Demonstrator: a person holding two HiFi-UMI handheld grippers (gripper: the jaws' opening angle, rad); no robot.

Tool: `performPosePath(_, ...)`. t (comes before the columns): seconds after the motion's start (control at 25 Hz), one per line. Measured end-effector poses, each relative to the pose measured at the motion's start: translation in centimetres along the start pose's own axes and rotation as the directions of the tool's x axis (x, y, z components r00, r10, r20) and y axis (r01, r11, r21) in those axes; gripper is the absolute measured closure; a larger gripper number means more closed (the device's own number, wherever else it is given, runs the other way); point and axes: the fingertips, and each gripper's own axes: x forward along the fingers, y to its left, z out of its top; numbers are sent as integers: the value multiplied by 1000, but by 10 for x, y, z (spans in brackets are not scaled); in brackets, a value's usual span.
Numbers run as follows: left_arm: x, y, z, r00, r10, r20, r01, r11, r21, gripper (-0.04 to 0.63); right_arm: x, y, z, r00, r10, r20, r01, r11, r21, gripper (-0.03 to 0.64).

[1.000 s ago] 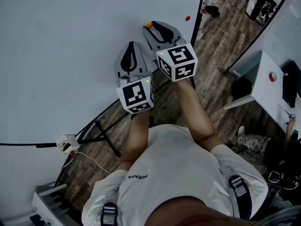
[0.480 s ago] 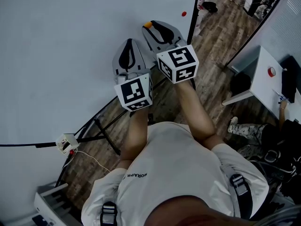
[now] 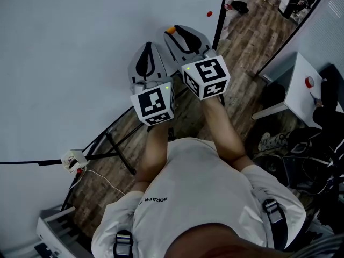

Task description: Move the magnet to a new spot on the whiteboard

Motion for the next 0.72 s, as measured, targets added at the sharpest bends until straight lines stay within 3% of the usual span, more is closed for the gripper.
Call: performPosePath(0.72,-5,-2,13,1000,-9,20,9,1000,7,592,-19,3,6,1000,-9,24,10,1000,-12,485)
